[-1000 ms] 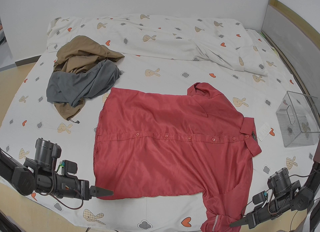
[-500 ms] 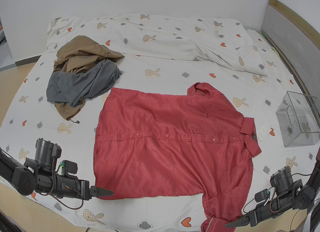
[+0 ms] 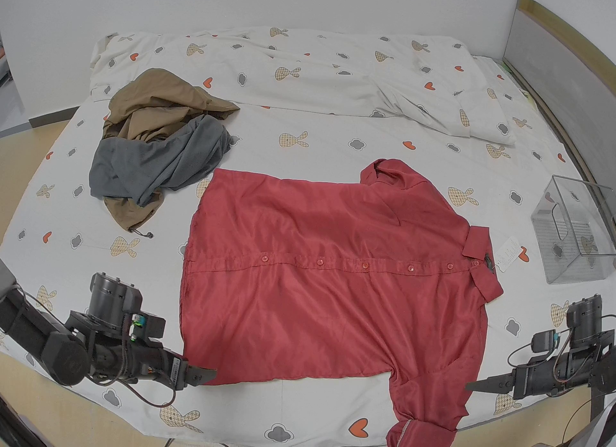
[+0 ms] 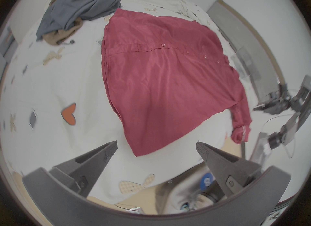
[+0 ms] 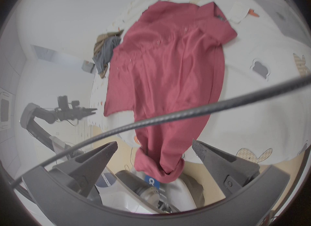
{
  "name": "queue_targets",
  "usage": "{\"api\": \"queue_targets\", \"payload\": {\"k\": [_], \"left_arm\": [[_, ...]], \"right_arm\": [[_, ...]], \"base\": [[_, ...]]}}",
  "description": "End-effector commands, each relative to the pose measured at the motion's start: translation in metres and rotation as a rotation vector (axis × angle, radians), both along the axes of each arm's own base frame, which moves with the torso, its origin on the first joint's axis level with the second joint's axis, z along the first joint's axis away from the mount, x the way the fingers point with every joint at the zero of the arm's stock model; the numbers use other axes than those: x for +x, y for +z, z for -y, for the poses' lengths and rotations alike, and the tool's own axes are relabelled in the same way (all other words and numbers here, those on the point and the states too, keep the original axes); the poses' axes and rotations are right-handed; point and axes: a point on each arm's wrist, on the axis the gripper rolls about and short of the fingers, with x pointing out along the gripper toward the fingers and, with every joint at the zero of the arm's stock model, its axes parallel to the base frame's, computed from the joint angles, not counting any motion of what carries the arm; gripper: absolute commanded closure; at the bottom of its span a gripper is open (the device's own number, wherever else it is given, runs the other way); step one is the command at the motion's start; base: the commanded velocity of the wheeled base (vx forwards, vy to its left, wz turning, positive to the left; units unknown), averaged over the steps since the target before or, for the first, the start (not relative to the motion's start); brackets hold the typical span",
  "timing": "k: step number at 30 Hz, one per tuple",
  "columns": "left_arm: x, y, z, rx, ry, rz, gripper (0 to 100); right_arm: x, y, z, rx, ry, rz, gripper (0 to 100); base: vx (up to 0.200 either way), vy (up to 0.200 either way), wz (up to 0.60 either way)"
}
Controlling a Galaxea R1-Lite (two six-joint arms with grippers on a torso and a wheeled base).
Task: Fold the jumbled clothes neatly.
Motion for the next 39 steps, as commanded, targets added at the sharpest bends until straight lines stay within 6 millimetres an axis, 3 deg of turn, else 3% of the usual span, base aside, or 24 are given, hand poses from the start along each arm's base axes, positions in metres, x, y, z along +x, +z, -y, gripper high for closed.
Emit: {"api": "queue_targets", "payload": {"k": [1,8,16,24,31,32,39], "left_arm": [[0.000,-0.023,0.031,0.121,-0.086,0.009,0],[0.003,-0.029,0.034,0.104,-0.021,-0.009,0],[0.006,-0.037,0.005,0.054,0.149,0.011,0],[0.019,-0.059,0.009,-0.155,0.185,-0.098,0],[0.022,-0.072,0.011,-0.185,0.201,-0.131,0],[0.022,-0.073,0.011,-0.187,0.202,-0.129,100],[0.020,-0.071,0.008,-0.192,0.210,-0.112,100]], "right_arm": [[-0.006,0.028,0.011,0.066,-0.074,0.163,0],[-0.005,0.037,0.011,0.097,-0.101,0.185,0],[-0.003,0.041,0.011,0.100,-0.094,0.210,0],[0.006,0.049,0.010,0.104,-0.086,0.252,0],[0.013,0.056,0.011,0.115,-0.098,0.275,0],[0.013,0.056,0.011,0.116,-0.101,0.273,0],[0.013,0.056,0.011,0.116,-0.100,0.272,0]], "base": [[0.000,0.000,0.00],[0.000,0.000,0.00],[0.000,0.000,0.00],[0.000,0.000,0.00],[0.000,0.000,0.00],[0.000,0.000,0.00],[0.000,0.000,0.00]]}}
